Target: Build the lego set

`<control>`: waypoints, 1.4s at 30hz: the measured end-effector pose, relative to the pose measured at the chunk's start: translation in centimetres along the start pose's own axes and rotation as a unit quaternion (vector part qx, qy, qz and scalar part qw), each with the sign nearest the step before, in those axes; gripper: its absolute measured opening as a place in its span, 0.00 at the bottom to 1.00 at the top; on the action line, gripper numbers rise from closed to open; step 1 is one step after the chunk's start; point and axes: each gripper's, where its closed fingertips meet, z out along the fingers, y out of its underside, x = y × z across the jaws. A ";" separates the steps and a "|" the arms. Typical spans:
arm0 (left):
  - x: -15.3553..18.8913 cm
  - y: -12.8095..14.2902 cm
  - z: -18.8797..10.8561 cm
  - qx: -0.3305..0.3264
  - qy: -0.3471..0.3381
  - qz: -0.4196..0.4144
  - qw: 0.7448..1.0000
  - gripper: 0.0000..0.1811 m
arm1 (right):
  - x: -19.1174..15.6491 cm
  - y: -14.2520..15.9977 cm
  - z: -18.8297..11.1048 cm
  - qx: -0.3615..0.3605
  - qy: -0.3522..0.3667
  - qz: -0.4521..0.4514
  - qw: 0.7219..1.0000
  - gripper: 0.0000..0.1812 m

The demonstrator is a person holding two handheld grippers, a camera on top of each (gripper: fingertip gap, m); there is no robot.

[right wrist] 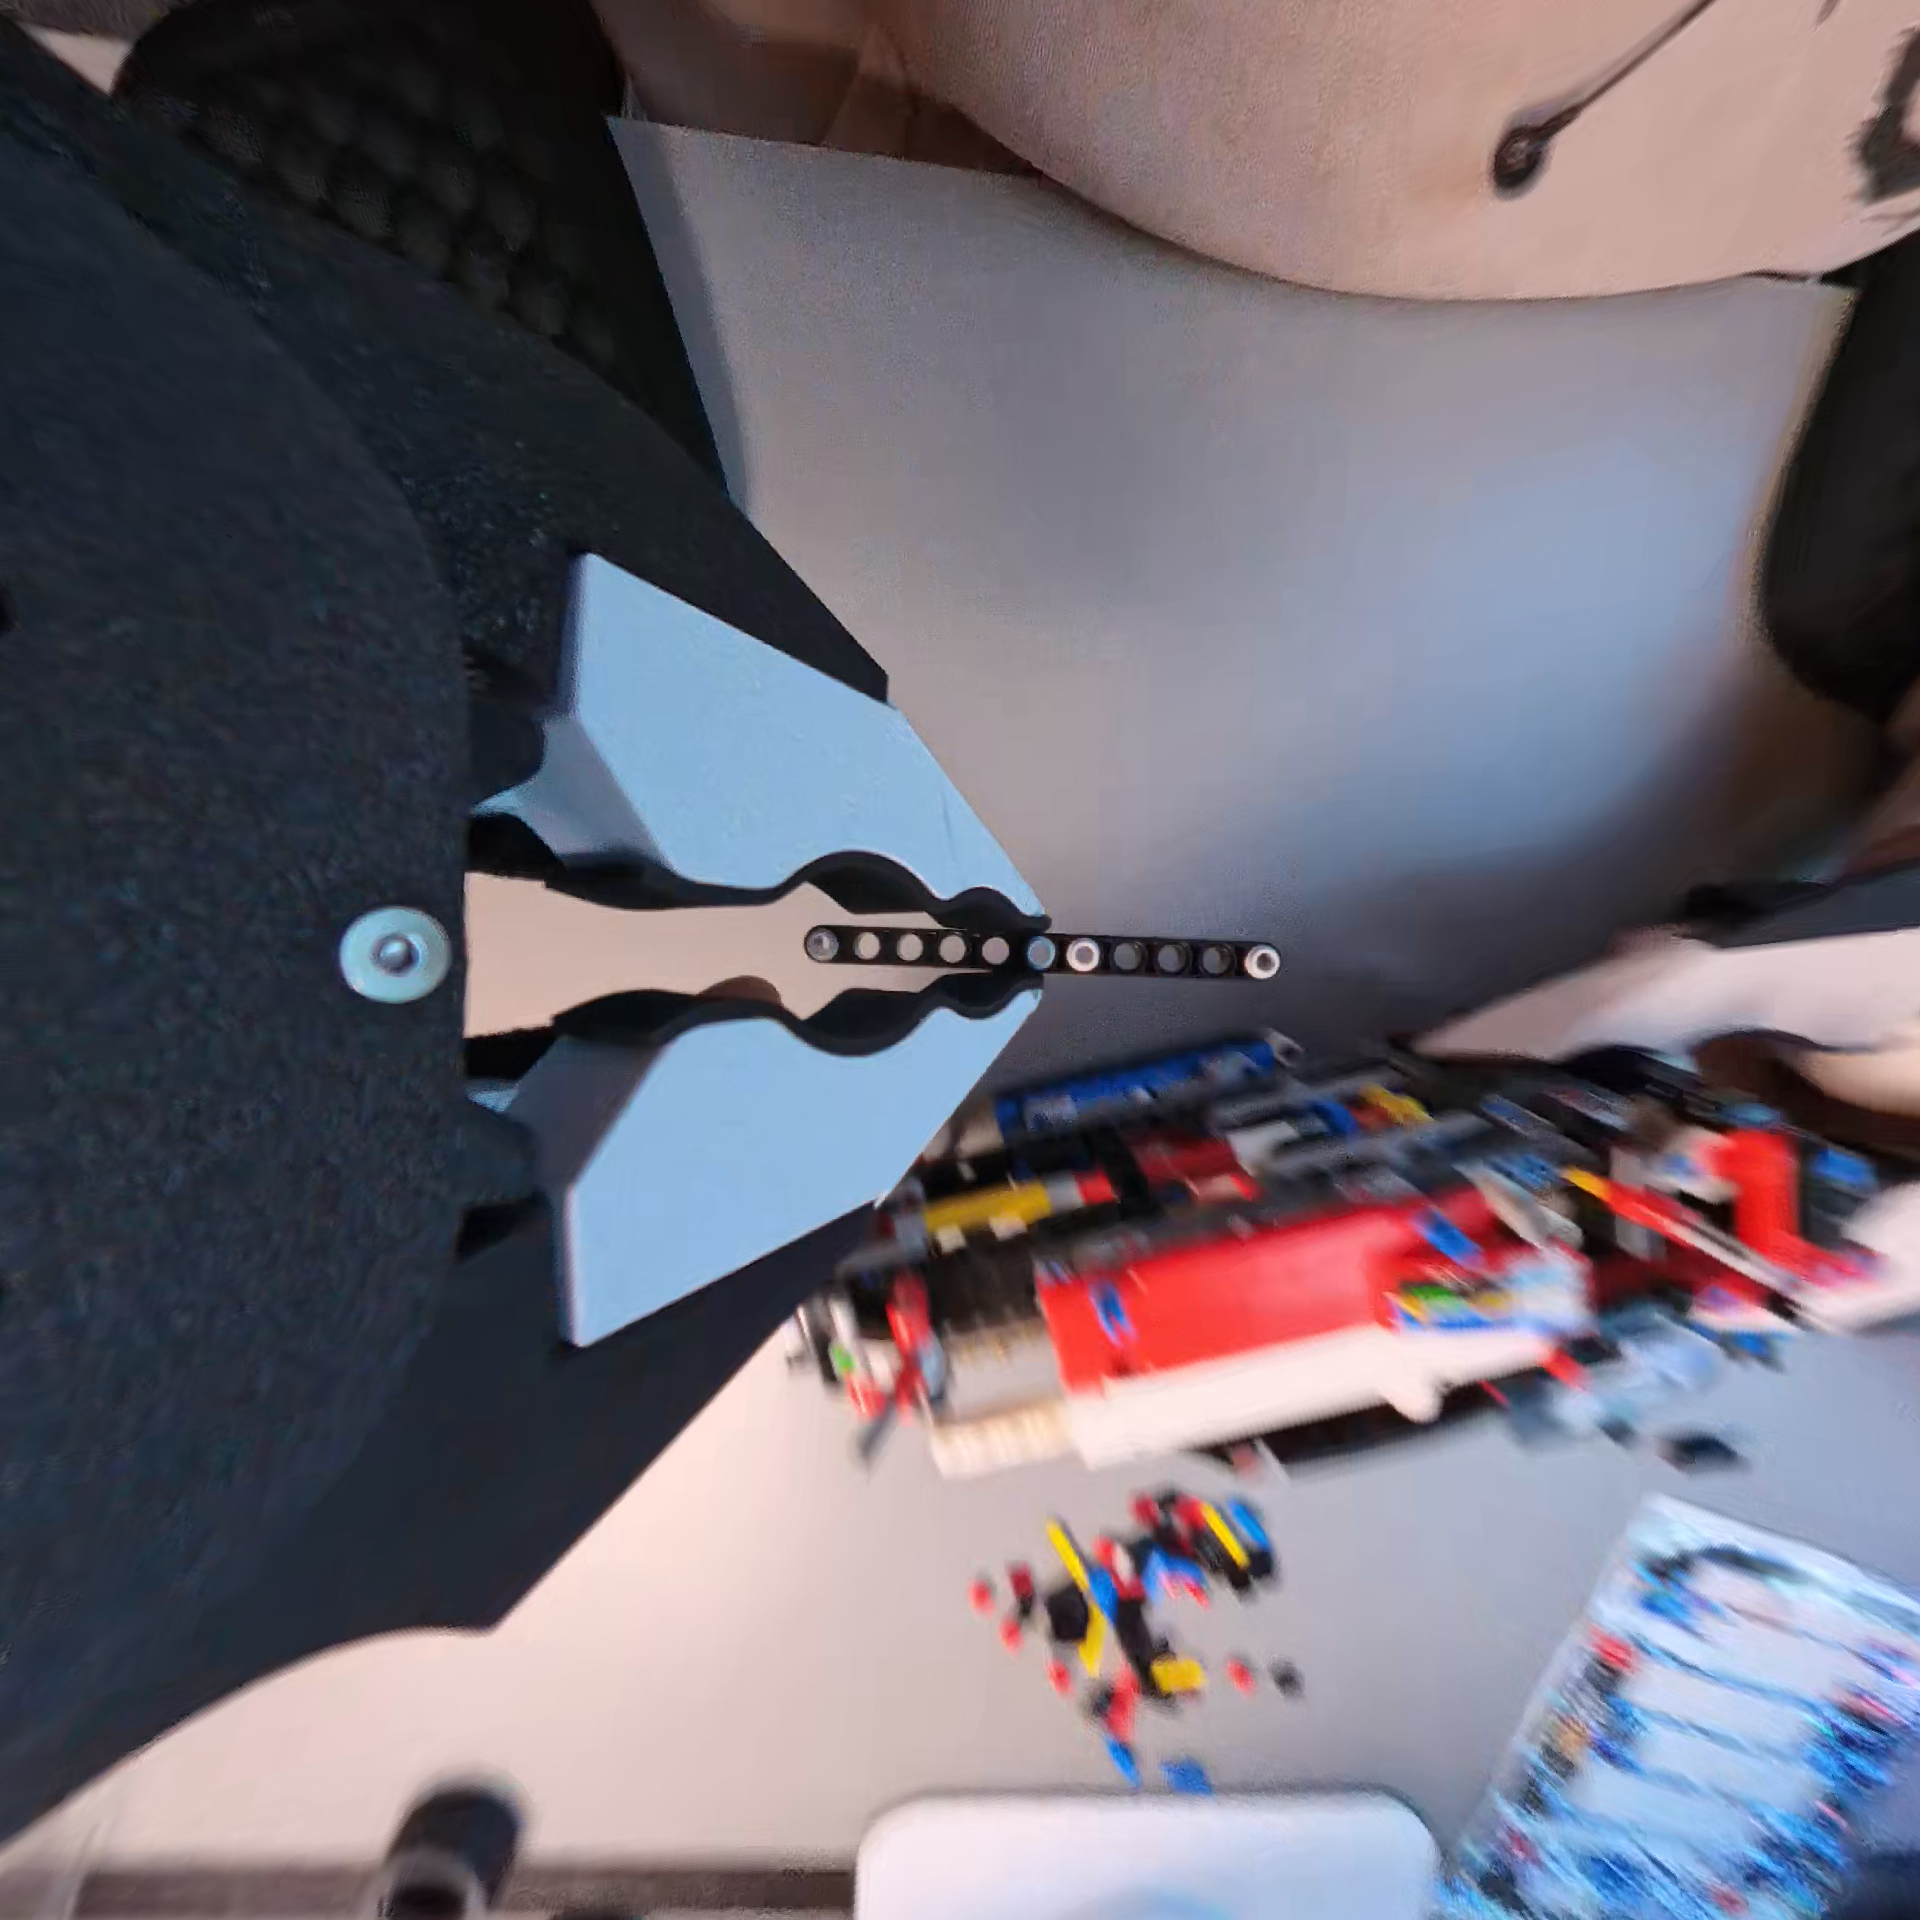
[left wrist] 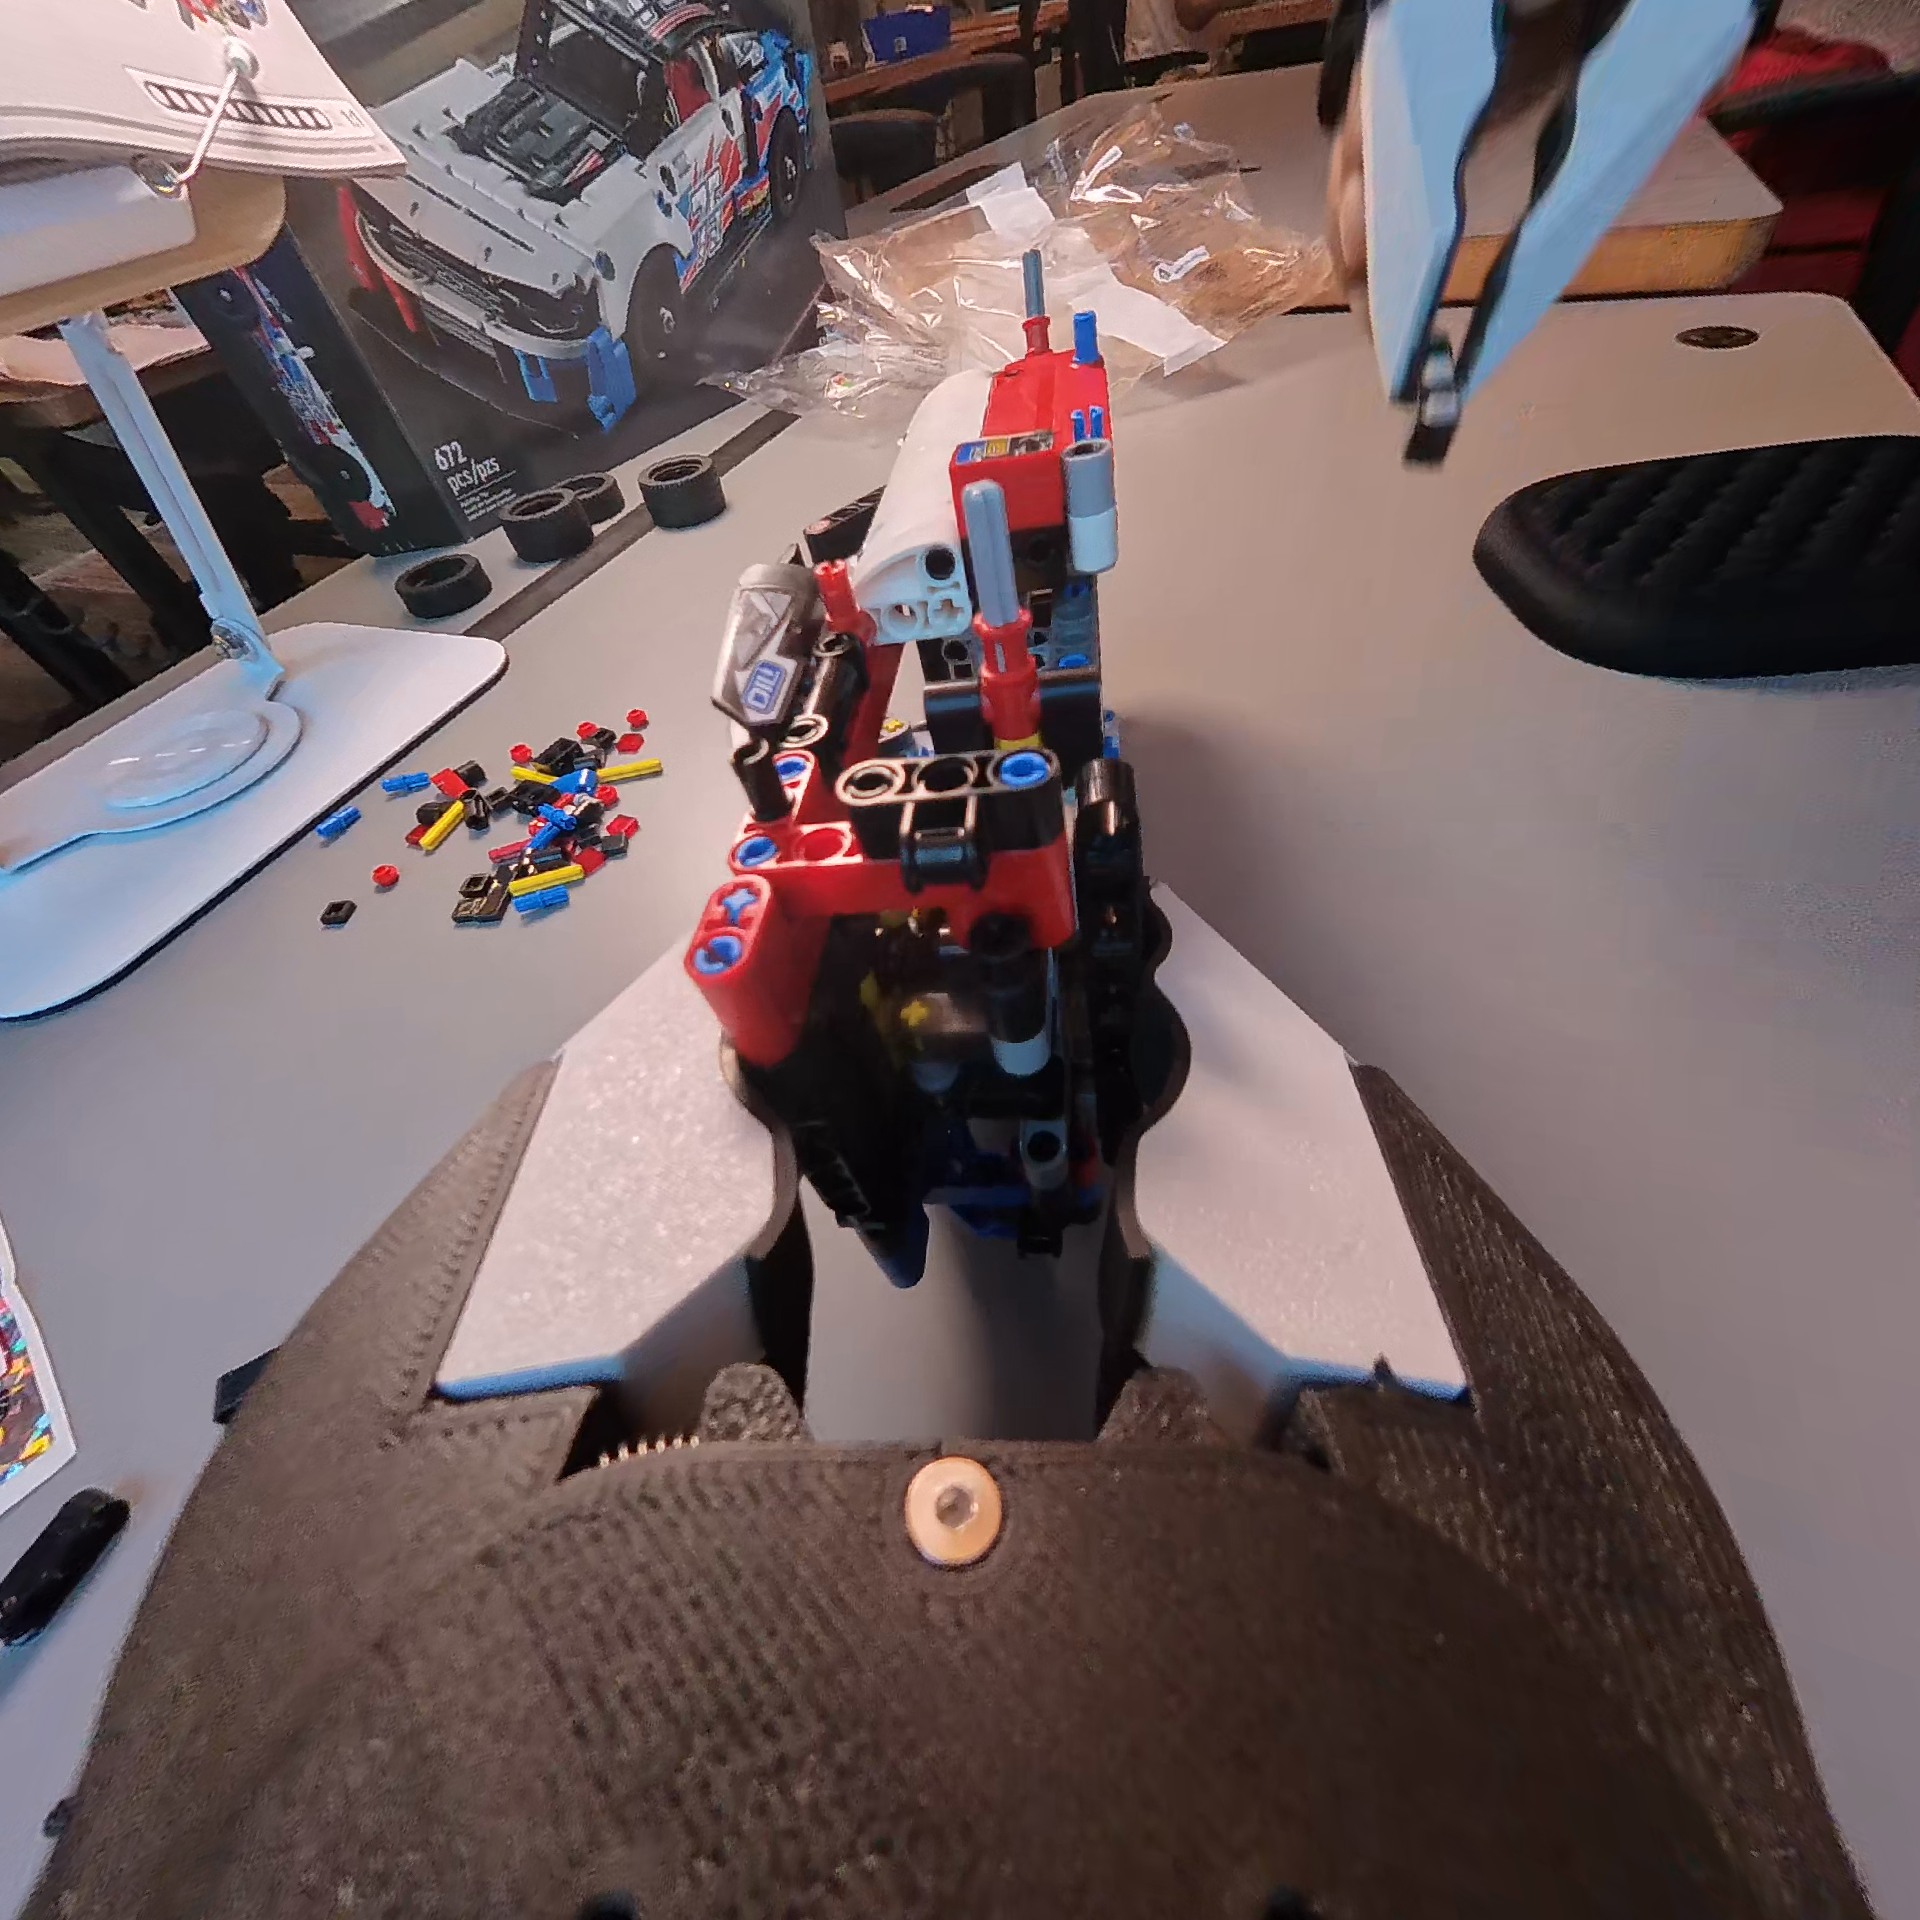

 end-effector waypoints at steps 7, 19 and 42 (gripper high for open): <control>0.5 -0.1 -0.1 0.003 0.014 0.022 1.000 0.35 | 4.7 -5.3 -0.8 -0.023 -0.042 -0.076 0.996 0.02; 0.6 -0.1 -0.2 0.007 0.017 0.025 1.000 0.35 | 4.8 -3.9 1.8 -0.041 -0.094 -0.055 0.993 0.02; -0.1 -1.1 1.0 0.026 0.014 -0.084 0.996 0.39 | 5.6 -3.7 2.0 -0.083 -0.116 -0.030 0.989 0.02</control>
